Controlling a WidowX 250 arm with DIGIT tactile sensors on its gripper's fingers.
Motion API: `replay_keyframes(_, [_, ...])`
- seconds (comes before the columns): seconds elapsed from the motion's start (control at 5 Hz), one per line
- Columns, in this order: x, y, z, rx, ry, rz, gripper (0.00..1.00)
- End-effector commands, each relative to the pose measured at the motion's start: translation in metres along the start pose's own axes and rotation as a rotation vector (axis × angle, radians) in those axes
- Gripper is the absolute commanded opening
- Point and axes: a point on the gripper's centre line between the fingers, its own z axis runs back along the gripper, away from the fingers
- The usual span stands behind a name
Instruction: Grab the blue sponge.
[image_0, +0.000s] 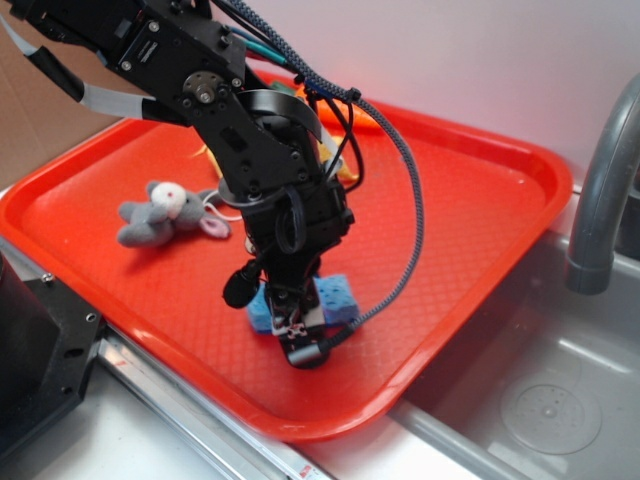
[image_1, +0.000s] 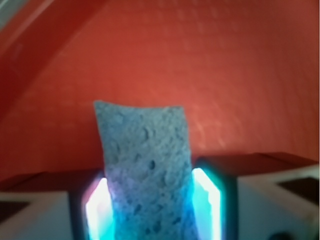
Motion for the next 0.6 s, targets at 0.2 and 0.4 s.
replay_keyframes(0.2, [0.007, 0.075, 0.135, -0.026, 0.108, 0.455, 0.00])
replay_keyframes(0.4, [-0.007, 0.093, 0.172, -0.058, 0.055, 0.547, 0.00])
